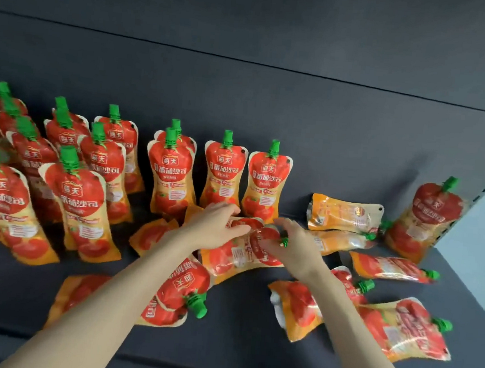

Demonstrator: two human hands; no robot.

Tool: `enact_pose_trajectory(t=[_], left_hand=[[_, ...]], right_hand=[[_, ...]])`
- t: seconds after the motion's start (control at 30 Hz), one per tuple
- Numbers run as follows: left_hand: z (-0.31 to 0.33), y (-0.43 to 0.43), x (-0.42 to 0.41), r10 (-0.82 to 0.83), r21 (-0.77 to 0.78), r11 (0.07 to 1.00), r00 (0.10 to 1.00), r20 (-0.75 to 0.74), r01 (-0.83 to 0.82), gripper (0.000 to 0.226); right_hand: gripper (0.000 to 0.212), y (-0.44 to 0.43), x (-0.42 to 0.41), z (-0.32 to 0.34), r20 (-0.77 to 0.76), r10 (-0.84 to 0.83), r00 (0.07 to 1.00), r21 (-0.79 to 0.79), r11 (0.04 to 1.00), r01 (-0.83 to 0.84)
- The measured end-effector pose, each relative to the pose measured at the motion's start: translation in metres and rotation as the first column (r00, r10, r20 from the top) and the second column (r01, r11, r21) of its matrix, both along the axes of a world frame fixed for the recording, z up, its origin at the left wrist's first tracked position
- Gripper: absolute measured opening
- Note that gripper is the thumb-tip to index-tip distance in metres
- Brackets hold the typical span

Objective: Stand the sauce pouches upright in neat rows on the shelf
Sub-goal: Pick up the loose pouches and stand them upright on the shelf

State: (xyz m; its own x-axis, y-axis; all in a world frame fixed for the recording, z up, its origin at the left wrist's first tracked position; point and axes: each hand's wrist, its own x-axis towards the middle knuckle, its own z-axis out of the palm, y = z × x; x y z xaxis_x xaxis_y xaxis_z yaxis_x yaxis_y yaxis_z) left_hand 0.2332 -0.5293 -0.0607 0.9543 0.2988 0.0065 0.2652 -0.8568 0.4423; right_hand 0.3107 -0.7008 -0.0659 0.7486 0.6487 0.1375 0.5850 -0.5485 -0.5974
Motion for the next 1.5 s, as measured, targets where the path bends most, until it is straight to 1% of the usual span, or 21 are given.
enact_pose_trajectory(t=[0.07,0.17,0.23,0.33,0.43,0.5,0.57,0.67,0.73,0.8,0.9,0.97,1.0,1.1,1.13,1.2,1.27,1.33,1.43,1.5], left_hand=[[-0.004,0.003,0.008,-0.012,0.088,0.996,0.995,-0.097,0.021,0.063],[-0.012,0.006,0.013,-0.003,0.215,0.976,0.984,-0.179,0.042,0.07],[-0.017,0.009,0.014,0.012,0.249,0.968,0.983,-0.185,0.035,0.075],[-0.019,0.011,0.014,0.03,0.224,0.974,0.991,-0.129,-0.001,0.08],[-0.017,0.011,0.014,0.041,0.187,0.982,0.996,-0.085,-0.024,0.081],[-0.014,0.012,0.013,0.039,0.16,0.987,0.998,-0.056,-0.03,0.074],[-0.012,0.012,0.01,0.035,0.128,0.991,0.999,-0.02,-0.032,0.067],[-0.009,0.009,0.004,0.033,0.093,0.995,0.999,0.037,-0.037,0.059],[-0.007,0.006,0.002,0.035,0.088,0.995,0.995,0.099,-0.044,0.05],[-0.003,0.003,0.0,0.033,0.081,0.996,0.987,0.16,-0.046,0.05],[0.004,-0.002,-0.003,0.049,-0.008,0.999,0.978,0.201,-0.049,0.044],[0.009,-0.002,-0.005,0.052,-0.093,0.995,0.981,0.189,-0.035,0.041],[0.012,-0.003,-0.007,0.054,-0.151,0.988,0.98,0.191,-0.025,0.038],[0.018,-0.003,-0.011,0.089,-0.316,0.949,0.968,0.236,-0.01,0.026],[0.019,-0.003,-0.011,0.113,-0.346,0.938,0.961,0.252,-0.019,0.025],[0.018,0.0,-0.01,0.173,-0.357,0.932,0.943,0.283,-0.064,0.027],[0.018,0.004,-0.011,0.252,-0.394,0.912,0.914,0.318,-0.114,0.031],[0.02,0.009,-0.014,0.32,-0.473,0.874,0.865,0.386,-0.112,0.025],[0.024,0.014,-0.02,0.367,-0.536,0.842,0.795,0.482,-0.064,0.018],[0.024,0.017,-0.023,0.387,-0.595,0.803,0.783,0.487,-0.027,0.021]], right_hand=[[0.051,0.002,0.006,-0.001,-0.044,0.057,0.997,-0.067,0.996,-0.06],[0.059,0.001,0.015,-0.008,-0.004,0.076,0.997,-0.192,0.979,-0.075],[0.062,0.001,0.018,-0.01,0.031,0.082,0.996,-0.249,0.966,-0.072],[0.066,0.002,0.019,-0.012,0.077,0.092,0.993,-0.268,0.961,-0.068],[0.075,0.002,0.02,-0.014,0.061,0.057,0.997,-0.181,0.982,-0.045],[0.08,0.0,0.02,-0.013,0.025,0.035,0.999,-0.109,0.994,-0.032],[0.08,-0.004,0.018,-0.011,-0.003,0.029,1.0,-0.039,0.999,-0.029],[0.073,-0.01,0.015,-0.003,-0.041,0.054,0.998,0.089,0.995,-0.051],[0.067,-0.014,0.013,0.004,-0.01,0.069,0.998,0.12,0.99,-0.067],[0.062,-0.018,0.012,0.013,0.008,0.078,0.997,0.135,0.988,-0.079],[0.05,-0.025,0.012,0.027,-0.031,0.106,0.994,0.197,0.976,-0.098],[0.045,-0.028,0.013,0.035,-0.042,0.101,0.994,0.274,0.958,-0.086],[0.046,-0.028,0.015,0.037,-0.058,0.088,0.994,0.332,0.941,-0.064],[0.061,-0.026,0.015,0.043,-0.156,0.052,0.986,0.513,0.858,0.036],[0.064,-0.024,0.015,0.044,-0.165,0.039,0.985,0.549,0.834,0.059],[0.058,-0.022,0.012,0.047,-0.152,0.034,0.988,0.606,0.793,0.066],[0.047,-0.019,0.008,0.049,-0.141,0.063,0.988,0.654,0.755,0.045],[0.039,-0.014,0.005,0.053,-0.109,0.075,0.991,0.683,0.731,0.02],[0.037,-0.005,0.003,0.057,-0.059,0.073,0.996,0.698,0.716,-0.011],[0.037,0.002,0.004,0.057,-0.039,0.071,0.997,0.689,0.724,-0.025]])
